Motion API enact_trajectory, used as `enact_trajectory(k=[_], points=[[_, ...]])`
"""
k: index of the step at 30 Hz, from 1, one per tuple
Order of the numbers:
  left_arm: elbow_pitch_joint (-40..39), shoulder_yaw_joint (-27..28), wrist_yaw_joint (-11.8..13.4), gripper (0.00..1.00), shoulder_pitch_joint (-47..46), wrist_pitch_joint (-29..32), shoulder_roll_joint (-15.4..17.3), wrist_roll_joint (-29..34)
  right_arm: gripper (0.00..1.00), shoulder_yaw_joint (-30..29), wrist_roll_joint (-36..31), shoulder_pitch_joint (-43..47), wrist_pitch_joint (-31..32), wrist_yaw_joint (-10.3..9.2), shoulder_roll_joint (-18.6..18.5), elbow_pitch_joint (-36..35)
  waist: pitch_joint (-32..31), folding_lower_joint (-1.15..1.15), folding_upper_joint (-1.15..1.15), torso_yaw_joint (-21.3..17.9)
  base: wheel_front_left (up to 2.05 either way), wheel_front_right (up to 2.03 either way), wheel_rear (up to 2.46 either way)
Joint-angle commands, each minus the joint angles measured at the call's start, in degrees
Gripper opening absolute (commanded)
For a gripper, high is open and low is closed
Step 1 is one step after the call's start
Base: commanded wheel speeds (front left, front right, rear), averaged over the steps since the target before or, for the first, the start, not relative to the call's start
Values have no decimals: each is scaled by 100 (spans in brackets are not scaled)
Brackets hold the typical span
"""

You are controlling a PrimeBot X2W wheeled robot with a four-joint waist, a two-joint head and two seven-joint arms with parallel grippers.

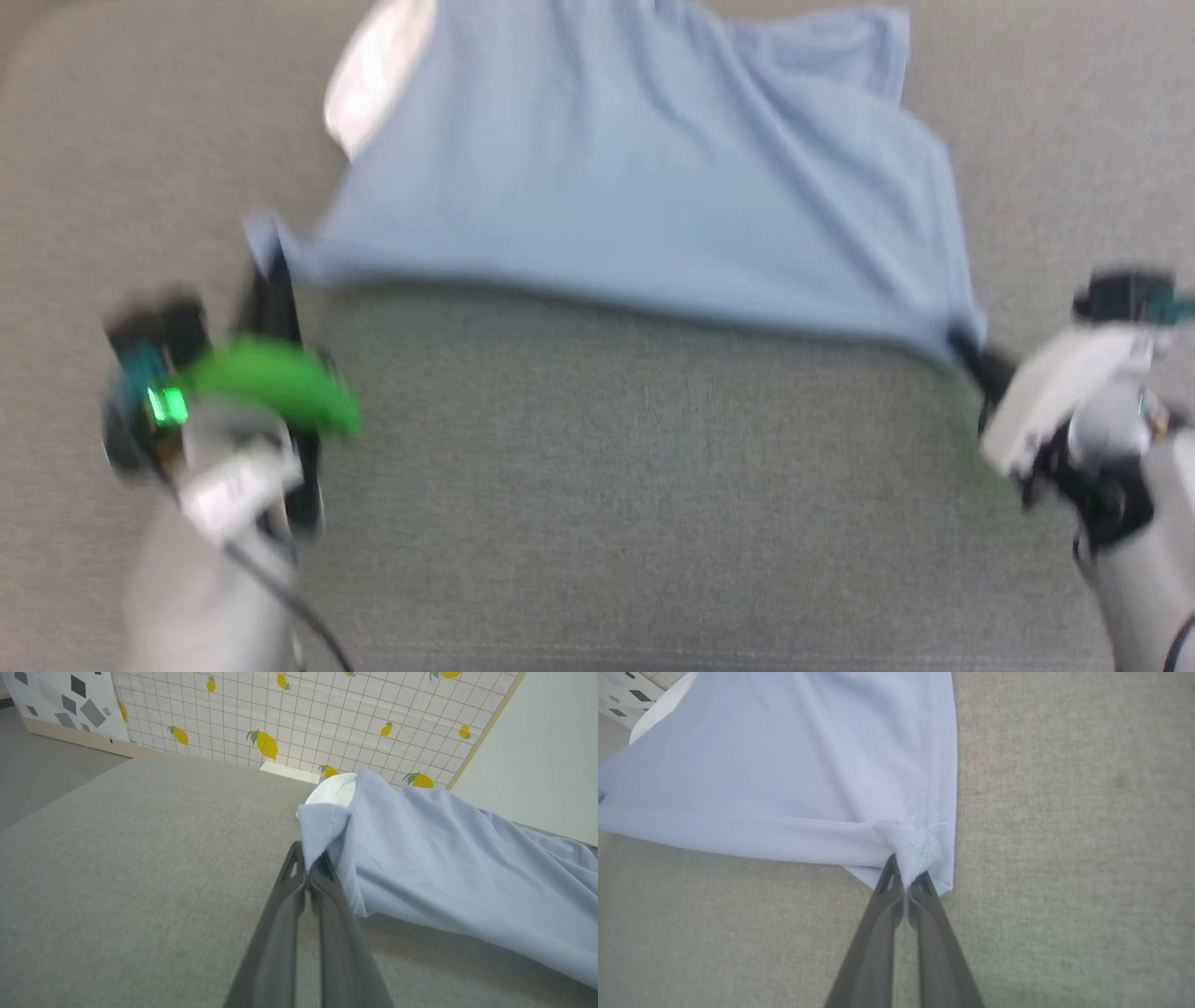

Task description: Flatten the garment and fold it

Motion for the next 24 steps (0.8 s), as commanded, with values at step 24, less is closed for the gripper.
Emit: enact_trajectory(k=[24], points=[[-2642, 94, 969, 0, 3891, 1948, 253, -731, 0, -1044, -473, 2956, 1090, -12, 34, -1651, -1683, 1, 0, 79, 0, 0, 0]])
